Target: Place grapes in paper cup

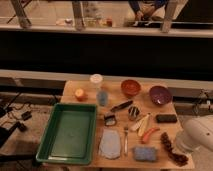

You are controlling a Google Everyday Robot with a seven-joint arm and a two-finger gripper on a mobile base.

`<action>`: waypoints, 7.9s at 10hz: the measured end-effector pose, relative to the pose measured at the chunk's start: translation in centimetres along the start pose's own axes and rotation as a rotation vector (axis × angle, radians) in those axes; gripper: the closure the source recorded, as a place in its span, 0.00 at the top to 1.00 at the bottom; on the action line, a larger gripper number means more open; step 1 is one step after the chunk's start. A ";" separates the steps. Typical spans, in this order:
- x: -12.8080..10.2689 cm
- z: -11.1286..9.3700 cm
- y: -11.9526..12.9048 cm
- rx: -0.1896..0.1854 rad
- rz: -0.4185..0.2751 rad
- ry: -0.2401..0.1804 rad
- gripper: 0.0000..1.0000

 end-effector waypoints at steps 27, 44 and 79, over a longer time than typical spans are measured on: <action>-14.2 -15.6 -3.9 0.016 -0.294 -0.190 0.10; -22.8 -16.6 -11.3 0.112 -0.408 -0.204 0.10; -45.7 -16.3 -25.2 0.186 -0.731 -0.328 0.10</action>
